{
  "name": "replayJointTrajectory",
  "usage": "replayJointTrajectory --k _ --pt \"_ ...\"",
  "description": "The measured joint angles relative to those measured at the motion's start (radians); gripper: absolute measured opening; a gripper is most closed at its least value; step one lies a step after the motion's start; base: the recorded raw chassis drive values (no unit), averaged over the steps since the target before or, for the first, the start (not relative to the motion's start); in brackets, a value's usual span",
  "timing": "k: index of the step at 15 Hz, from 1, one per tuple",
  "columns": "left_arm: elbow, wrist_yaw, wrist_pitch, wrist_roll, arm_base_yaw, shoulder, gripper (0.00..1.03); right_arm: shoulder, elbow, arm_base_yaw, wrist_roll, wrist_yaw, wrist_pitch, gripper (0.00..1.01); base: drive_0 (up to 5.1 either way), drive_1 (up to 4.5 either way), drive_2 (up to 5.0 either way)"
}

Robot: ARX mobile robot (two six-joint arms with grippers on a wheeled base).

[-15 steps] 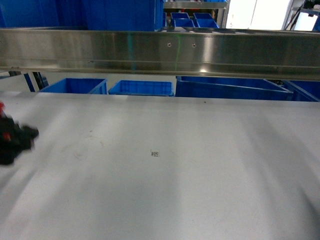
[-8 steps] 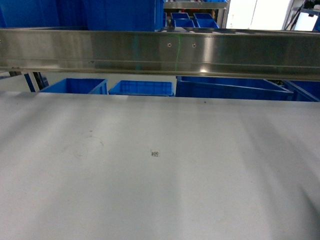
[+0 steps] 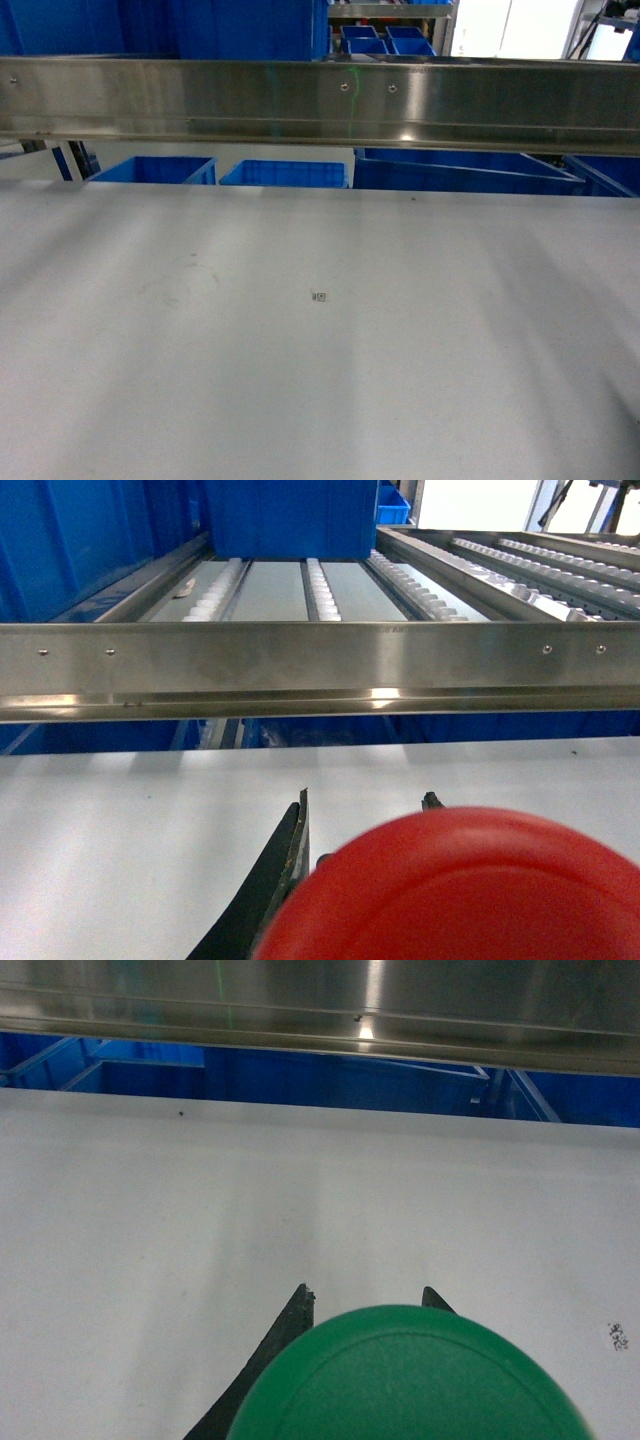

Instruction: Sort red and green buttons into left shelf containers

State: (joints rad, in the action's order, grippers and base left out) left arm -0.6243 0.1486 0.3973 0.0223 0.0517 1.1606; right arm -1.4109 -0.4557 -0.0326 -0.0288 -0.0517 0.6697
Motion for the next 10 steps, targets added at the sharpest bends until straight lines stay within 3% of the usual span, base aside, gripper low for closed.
replayJointTrajectory --k 7,10 --pt "0.0 -0.001 0.0 0.0 0.003 -0.002 0.27 0.0 0.0 0.0 0.0 0.003 -0.002 0.26 0.0 0.0 0.0" --pt "0.0 -0.002 -0.001 0.0 0.003 -0.002 0.27 0.0 0.0 0.0 -0.002 0.003 -0.004 0.26 -5.0 2.44 2.4"
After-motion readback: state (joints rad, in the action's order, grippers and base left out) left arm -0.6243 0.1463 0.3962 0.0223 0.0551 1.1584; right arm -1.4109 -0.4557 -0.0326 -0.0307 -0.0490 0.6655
